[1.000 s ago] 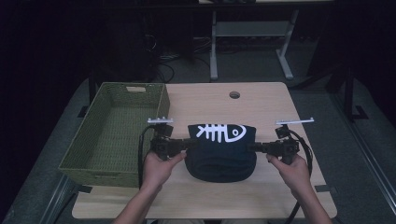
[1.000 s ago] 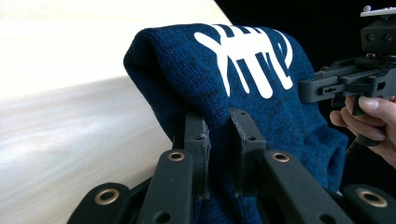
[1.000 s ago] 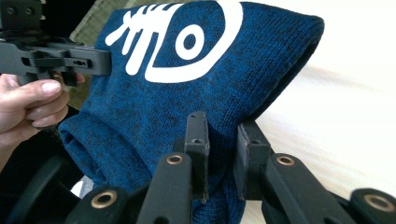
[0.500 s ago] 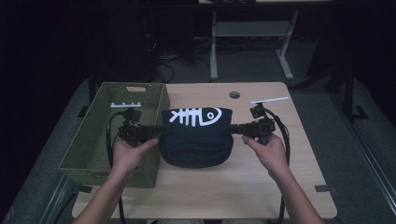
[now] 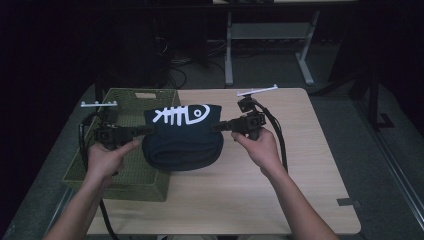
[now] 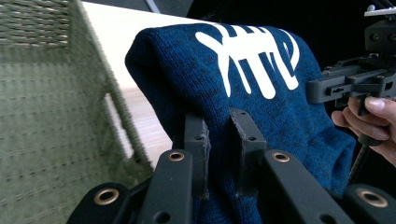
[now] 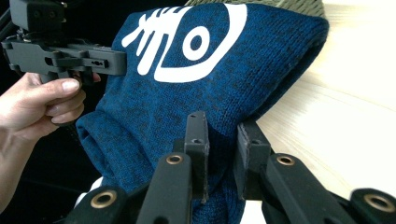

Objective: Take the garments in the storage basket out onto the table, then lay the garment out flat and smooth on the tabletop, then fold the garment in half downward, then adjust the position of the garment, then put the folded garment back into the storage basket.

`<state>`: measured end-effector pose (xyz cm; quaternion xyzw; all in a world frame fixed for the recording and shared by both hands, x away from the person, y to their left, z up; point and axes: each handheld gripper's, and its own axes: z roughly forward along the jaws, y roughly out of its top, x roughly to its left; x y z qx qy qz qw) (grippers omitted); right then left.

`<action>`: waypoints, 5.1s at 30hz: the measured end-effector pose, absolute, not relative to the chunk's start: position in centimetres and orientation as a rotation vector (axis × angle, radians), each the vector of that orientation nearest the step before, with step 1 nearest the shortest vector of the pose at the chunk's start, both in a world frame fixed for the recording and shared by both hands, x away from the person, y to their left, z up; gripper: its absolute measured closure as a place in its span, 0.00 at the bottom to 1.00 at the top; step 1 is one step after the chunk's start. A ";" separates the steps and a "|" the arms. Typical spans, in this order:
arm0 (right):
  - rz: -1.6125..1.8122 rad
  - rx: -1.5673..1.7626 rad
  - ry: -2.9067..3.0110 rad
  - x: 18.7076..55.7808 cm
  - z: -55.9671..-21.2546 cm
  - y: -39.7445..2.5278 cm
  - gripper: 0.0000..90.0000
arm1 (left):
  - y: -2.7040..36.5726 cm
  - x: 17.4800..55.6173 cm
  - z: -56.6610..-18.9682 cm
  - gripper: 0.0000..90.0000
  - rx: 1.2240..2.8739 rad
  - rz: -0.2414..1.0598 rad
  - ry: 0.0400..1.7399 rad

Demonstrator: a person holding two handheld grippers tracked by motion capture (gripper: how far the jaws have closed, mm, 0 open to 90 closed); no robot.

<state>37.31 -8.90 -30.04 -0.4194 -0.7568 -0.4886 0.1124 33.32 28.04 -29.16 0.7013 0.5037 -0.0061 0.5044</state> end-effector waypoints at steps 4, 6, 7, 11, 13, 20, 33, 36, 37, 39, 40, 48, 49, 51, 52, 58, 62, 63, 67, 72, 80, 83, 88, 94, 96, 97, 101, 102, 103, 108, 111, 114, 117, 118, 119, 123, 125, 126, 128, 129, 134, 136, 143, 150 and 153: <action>-1.427 -1.223 -2.222 37.8 -29.9 -7.7 0.86 | 29.6 33.6 -29.2 0.88 1.688 -0.018 1.229; -1.431 -1.218 -2.211 38.1 -29.8 -6.8 0.86 | 30.4 33.7 -29.2 0.88 1.686 -0.014 1.239; -1.431 -1.214 -2.211 38.2 -29.8 -6.5 0.85 | 31.0 33.8 -29.2 0.88 1.685 -0.011 1.242; -1.422 -1.205 -2.212 39.1 -29.8 -3.8 0.85 | 33.3 34.2 -29.2 0.88 1.682 -0.001 1.266; -1.419 -1.196 -2.213 39.4 -29.9 -2.8 0.85 | 34.3 34.4 -29.2 0.88 1.682 0.005 1.275; -1.402 -1.177 -2.210 40.5 -30.4 0.8 0.85 | 37.0 34.9 -29.7 0.88 1.685 0.017 1.306; -1.370 -1.175 -2.210 42.1 -32.1 6.7 0.85 | 42.3 35.8 -31.8 0.88 1.667 0.034 1.380; -1.367 -1.178 -2.210 42.2 -32.5 7.5 0.85 | 43.2 35.9 -32.2 0.88 1.670 0.046 1.392; -1.363 -1.180 -2.212 42.3 -32.6 7.8 0.85 | 43.4 35.9 -32.3 0.88 1.666 0.046 1.396; -1.356 -1.187 -2.210 42.5 -33.0 8.4 0.85 | 43.9 36.1 -32.8 0.88 1.665 0.049 1.398; -1.356 -1.187 -2.210 42.5 -33.0 8.4 0.85 | 43.9 36.1 -32.8 0.88 1.665 0.049 1.398; -1.316 -1.224 -2.224 43.3 -34.7 9.7 0.85 | 44.4 36.7 -34.3 0.87 1.695 0.057 1.434; -1.300 -1.233 -2.232 43.4 -35.2 10.0 0.85 | 44.5 36.9 -34.6 0.87 1.706 0.065 1.439; -1.297 -1.229 -2.242 43.4 -35.5 10.2 0.84 | 44.6 37.0 -34.8 0.87 1.715 0.067 1.450; -1.286 -1.237 -2.246 43.5 -35.9 10.5 0.84 | 44.7 37.0 -34.9 0.87 1.719 0.071 1.453; -1.263 -1.252 -2.277 43.5 -36.5 11.1 0.84 | 44.6 37.4 -35.3 0.86 1.757 0.086 1.468; -1.248 -1.266 -2.315 43.4 -36.8 11.3 0.83 | 44.2 37.8 -35.7 0.86 1.780 0.096 1.482; -1.244 -1.272 -2.321 43.5 -36.8 11.4 0.83 | 44.1 38.0 -35.8 0.86 1.789 0.097 1.488; -1.226 -1.272 -2.345 43.4 -37.0 11.4 0.83 | 43.7 38.5 -35.9 0.86 1.827 0.115 1.497; -1.210 -1.274 -2.358 43.4 -37.3 11.6 0.82 | 43.4 38.8 -36.1 0.87 1.860 0.136 1.505; -1.207 -1.288 -2.444 43.0 -37.1 12.2 0.71 | 43.3 39.1 -36.0 0.79 1.885 0.200 1.523; -1.228 -1.311 -2.420 43.1 -36.7 11.8 0.68 | 43.5 39.0 -35.7 0.78 1.863 0.210 1.520; -1.272 -1.306 -2.407 43.2 -36.0 11.1 0.66 | 43.6 38.7 -35.2 0.77 1.825 0.222 1.512; -1.338 -1.277 -2.337 43.1 -34.9 9.6 0.59 | 43.5 37.5 -34.0 0.73 1.766 0.240 1.492; -1.348 -1.272 -2.336 43.1 -34.8 9.3 0.58 | 43.4 36.9 -33.5 0.73 1.760 0.253 1.474; -1.363 -1.260 -2.327 43.0 -34.4 8.7 0.55 | 43.2 36.3 -33.1 0.72 1.743 0.258 1.458; -1.408 -1.239 -2.294 42.7 -33.9 7.2 0.53 | 42.6 35.2 -32.3 0.69 1.733 0.262 1.434; -1.412 -1.237 -2.290 42.7 -33.8 7.0 0.52 | 42.5 34.9 -32.2 0.68 1.729 0.261 1.431; -1.417 -1.233 -2.294 42.7 -33.7 6.6 0.51 | 42.3 34.7 -32.1 0.68 1.724 0.262 1.427; -1.440 -1.240 -2.278 42.6 -33.3 5.2 0.47 | 41.5 34.0 -31.6 0.63 1.714 0.270 1.413; -1.460 -1.240 -2.264 42.5 -33.2 3.8 0.44 | 40.9 33.6 -31.4 0.61 1.707 0.262 1.398; -1.469 -1.240 -2.248 42.5 -33.4 2.5 0.43 | 40.3 33.3 -31.1 0.60 1.689 0.241 1.373; -1.487 -1.257 -2.214 42.5 -33.6 0.9 0.42 | 39.7 33.2 -31.0 0.59 1.682 0.228 1.357; -1.484 -1.267 -2.206 42.5 -33.7 0.6 0.42 | 39.6 33.2 -31.0 0.59 1.679 0.229 1.357; -1.485 -1.271 -2.209 42.5 -33.8 0.3 0.42 | 39.5 33.2 -31.0 0.58 1.678 0.224 1.354; -1.484 -1.298 -2.206 42.3 -34.2 -1.0 0.40 | 39.0 33.0 -30.9 0.56 1.661 0.202 1.331; -1.481 -1.313 -2.204 42.3 -34.4 -1.7 0.39 | 38.9 32.8 -30.8 0.55 1.652 0.204 1.321; -1.478 -1.321 -2.203 42.3 -34.5 -2.1 0.39 | 38.8 32.7 -30.7 0.55 1.643 0.199 1.314; -1.480 -1.329 -2.202 42.3 -34.6 -2.4 0.39 | 38.7 32.5 -30.7 0.54 1.644 0.195 1.302; -1.476 -1.345 -2.199 42.2 -34.7 -3.1 0.39 | 38.4 32.2 -30.5 0.54 1.643 0.200 1.284; -1.477 -1.376 -2.205 42.0 -34.9 -4.7 0.39 | 37.6 31.0 -30.2 0.53 1.638 0.197 1.247; -1.481 -1.387 -2.192 41.9 -35.0 -5.4 0.39 | 37.1 30.4 -30.1 0.53 1.634 0.190 1.228; -1.483 -1.442 -2.172 41.4 -35.6 -7.8 0.38 | 34.9 29.2 -30.4 0.52 1.643 0.166 1.177; -1.496 -1.473 -2.157 41.0 -35.7 -9.7 0.37 | 32.8 28.0 -30.4 0.51 1.634 0.150 1.134; -1.506 -1.485 -2.151 40.8 -35.8 -10.3 0.37 | 31.3 27.5 -30.7 0.50 1.640 0.116 1.096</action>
